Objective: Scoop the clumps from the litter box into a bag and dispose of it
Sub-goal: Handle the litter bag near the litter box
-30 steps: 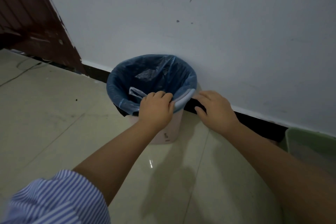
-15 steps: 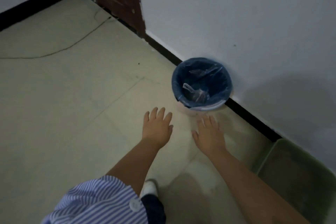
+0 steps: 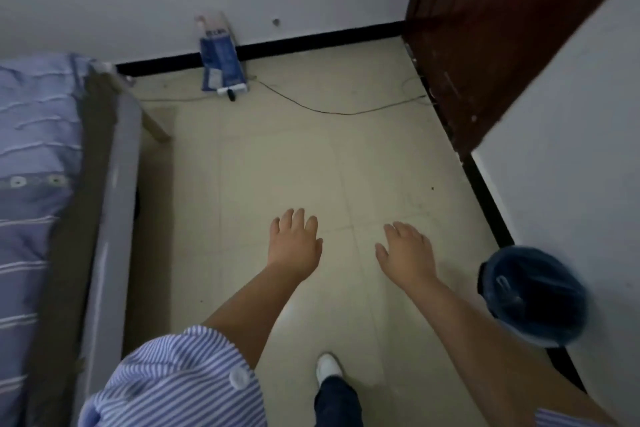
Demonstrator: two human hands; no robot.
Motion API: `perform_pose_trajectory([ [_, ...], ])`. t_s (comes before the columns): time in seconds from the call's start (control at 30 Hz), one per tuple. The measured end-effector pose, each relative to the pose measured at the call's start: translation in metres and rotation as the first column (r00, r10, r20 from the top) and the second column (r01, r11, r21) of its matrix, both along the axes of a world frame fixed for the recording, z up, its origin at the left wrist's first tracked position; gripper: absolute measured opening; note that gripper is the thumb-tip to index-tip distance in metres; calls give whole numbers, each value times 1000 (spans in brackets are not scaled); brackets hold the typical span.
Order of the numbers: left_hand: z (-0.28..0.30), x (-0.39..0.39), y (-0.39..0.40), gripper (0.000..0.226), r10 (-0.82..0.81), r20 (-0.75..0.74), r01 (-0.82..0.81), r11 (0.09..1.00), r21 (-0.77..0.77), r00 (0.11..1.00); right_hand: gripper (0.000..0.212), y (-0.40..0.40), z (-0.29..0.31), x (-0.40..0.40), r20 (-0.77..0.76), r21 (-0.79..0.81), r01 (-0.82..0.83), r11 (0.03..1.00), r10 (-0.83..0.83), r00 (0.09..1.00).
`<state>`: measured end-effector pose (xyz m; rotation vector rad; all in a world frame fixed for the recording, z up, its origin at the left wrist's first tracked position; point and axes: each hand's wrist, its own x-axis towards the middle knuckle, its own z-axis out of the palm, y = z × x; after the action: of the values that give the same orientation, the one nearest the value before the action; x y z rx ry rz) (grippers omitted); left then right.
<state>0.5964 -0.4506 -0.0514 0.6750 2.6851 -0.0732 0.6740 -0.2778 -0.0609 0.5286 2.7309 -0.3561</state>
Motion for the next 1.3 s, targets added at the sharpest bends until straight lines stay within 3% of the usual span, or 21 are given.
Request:
perform_pose_trajectory([
  [0.4,45,-232,-18,51,260,-112,-256,965,50,959,53,-32,45,-292,-206,-35,-264,964,251,946],
  [0.67,60,-409,-28,47,448,-105,-442,894,73,888,50,-25,62,-490,-184,23,-456,890,452,873],
  [1.0,37,-638,-105,43,587,-19,-586,809,48,809,40,-98,42,-753,-131,73,-527,847,532,836],
  [1.3,33,-864,-154,43,541,21,-542,841,18,841,32,-150,31,-966,-163,-19,-426,904,418,894],
])
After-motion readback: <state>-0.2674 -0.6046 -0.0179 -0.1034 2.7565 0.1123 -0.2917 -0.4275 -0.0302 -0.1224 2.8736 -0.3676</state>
